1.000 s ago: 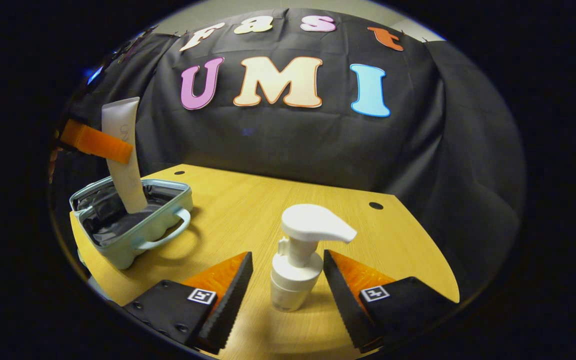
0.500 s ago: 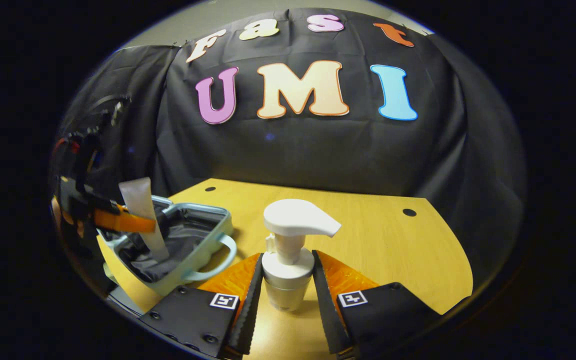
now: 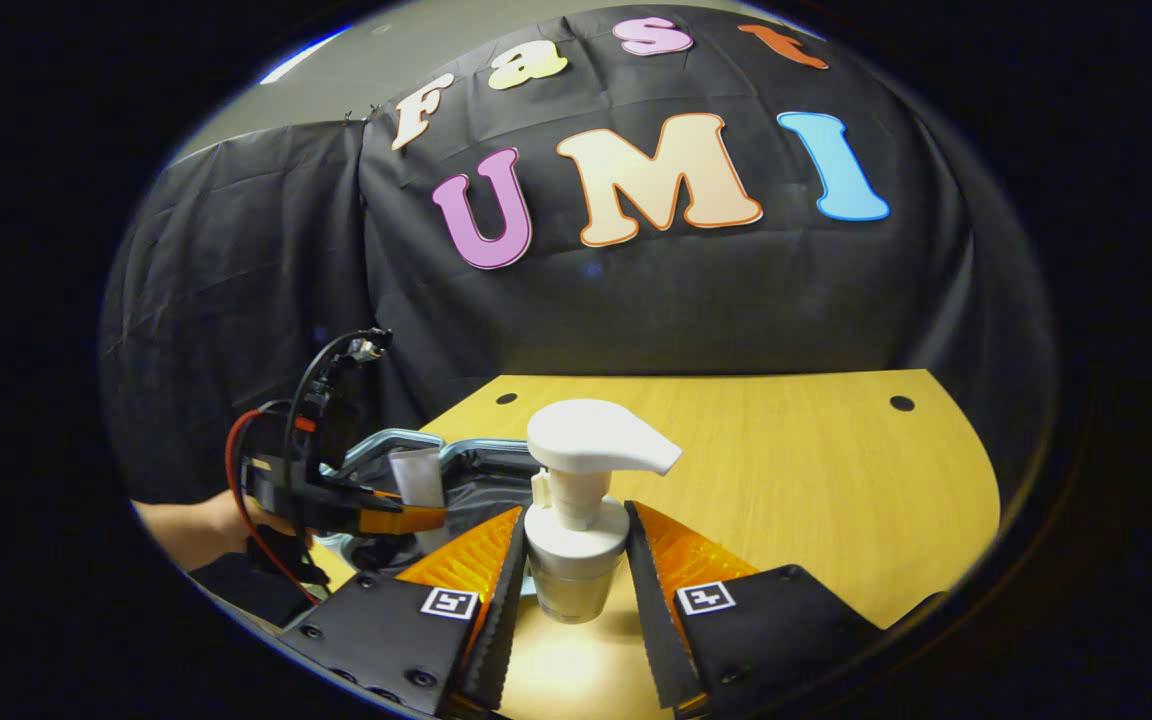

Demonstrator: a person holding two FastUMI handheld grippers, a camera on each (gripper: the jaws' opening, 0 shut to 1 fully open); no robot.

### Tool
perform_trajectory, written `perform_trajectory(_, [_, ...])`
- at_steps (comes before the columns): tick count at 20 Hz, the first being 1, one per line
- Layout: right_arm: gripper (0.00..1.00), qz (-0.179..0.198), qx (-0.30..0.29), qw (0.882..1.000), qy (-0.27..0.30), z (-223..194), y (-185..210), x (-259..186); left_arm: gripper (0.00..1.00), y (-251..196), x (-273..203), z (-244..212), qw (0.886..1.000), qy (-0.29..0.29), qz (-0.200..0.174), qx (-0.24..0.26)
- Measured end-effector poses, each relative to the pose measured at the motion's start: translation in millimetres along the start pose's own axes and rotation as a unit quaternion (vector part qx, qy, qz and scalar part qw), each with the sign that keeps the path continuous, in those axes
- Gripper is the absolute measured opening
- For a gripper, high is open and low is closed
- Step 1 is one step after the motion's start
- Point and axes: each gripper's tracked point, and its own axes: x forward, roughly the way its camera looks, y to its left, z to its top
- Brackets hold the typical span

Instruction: First open the suitcase, pack the skin care products into it, and then close the suitcase.

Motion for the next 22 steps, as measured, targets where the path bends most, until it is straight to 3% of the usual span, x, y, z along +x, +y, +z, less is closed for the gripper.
perform_trajectory(1, [0.57, 0.01, 0.008, 1.0, 0.004, 1.2, 8.1, 2.7, 0.36, 2.0, 6.0, -3.4, 1.0, 0.005, -0.002, -0.004])
perform_trajectory(4, [0.57, 0.033, 0.024, 0.999, 0.016, -4.1, 30.9, 14.4, 1.0, 3.4, 8.5, -1.0, 1.0, -0.009, -0.004, -0.021])
perform_trajectory(9, [0.57, 0.058, 0.029, 0.997, 0.051, -22.6, 61.9, 40.1, 0.96, 12.3, -14.1, 28.2, 0.996, -0.083, -0.017, -0.032])
perform_trajectory(15, [0.57, 0.065, 0.017, 0.993, 0.093, -57.0, 93.2, 75.7, 0.96, 70.1, -58.3, 49.2, 0.988, -0.138, 0.001, -0.07])
perform_trajectory(18, [0.55, 0.052, 0.0, 0.992, 0.112, -74.6, 102.7, 95.6, 0.96, 116.5, -77.3, 54.9, 0.984, -0.159, 0.03, -0.08])
perform_trajectory(22, [0.55, 0.006, -0.018, 0.993, 0.12, -86.4, 100.9, 119.6, 0.96, 183.1, -96.3, 48.6, 0.979, -0.163, 0.062, -0.105])
